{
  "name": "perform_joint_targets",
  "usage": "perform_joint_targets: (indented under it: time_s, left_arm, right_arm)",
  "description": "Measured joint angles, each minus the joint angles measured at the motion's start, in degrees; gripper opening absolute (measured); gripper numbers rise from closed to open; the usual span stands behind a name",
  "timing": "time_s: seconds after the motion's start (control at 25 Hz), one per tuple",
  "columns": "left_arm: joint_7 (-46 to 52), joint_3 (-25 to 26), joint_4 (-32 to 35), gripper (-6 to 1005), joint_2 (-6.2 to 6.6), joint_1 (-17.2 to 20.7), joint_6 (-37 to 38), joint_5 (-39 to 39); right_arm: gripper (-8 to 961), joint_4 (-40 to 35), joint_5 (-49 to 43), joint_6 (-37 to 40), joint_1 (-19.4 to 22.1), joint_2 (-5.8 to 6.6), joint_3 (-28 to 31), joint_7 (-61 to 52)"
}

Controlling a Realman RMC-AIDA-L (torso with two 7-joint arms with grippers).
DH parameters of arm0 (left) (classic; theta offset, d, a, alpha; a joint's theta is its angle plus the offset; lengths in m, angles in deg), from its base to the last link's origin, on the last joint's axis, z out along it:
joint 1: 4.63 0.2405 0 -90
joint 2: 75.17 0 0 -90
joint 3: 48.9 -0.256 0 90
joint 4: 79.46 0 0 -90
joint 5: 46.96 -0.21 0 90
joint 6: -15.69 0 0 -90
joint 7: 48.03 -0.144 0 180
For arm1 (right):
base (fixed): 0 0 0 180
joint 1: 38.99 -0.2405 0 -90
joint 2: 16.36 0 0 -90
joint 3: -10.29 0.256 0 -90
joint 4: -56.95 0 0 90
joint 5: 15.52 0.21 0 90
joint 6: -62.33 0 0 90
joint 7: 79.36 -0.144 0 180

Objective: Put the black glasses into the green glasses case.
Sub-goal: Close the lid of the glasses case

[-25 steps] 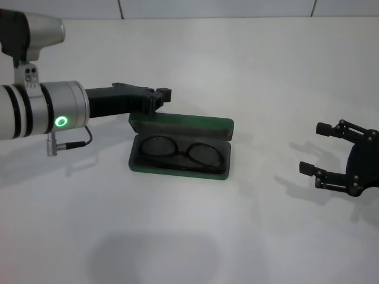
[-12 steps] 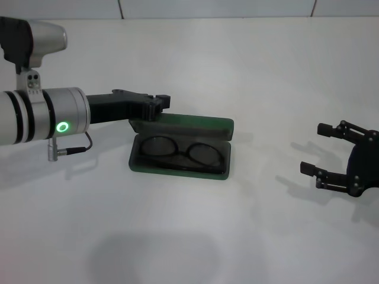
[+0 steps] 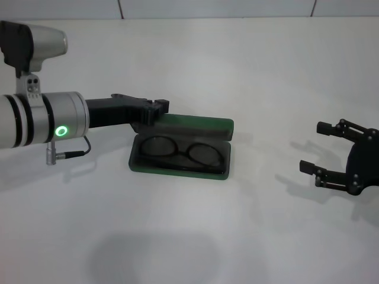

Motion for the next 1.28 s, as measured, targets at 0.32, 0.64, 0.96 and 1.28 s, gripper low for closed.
perform_joint_targets:
  time_s: [0.32,0.64,0.96,1.28]
  left_arm:
    - [0.23,0.41,-1.1,103,0.08,-0.13,0.09,0.89]
    - [3.82,1.53,-2.06,104,0.17,-1.92,-0.55,2.11]
    - [4.17,2.27,-3.79,106,0.18,-2.76,-1.21,0.26]
    - [3.28,2.14,-4.33,107,0.18,-2.49,-1.35,-0.48]
  right_arm:
    - [821,0.0,0.0,-0.06,-0.16,-0.02,0.0,0.0]
    - [821,0.01,0.0,-0.06,-0.25,-0.09,-0.09,0.0]
    - [820,0.01,0.0,-0.25,-0.16,-0.09,-0.11,0.0]
    - [819,0.0,0.0,-0.96,-0.11,-0.09,-0.42,0.0]
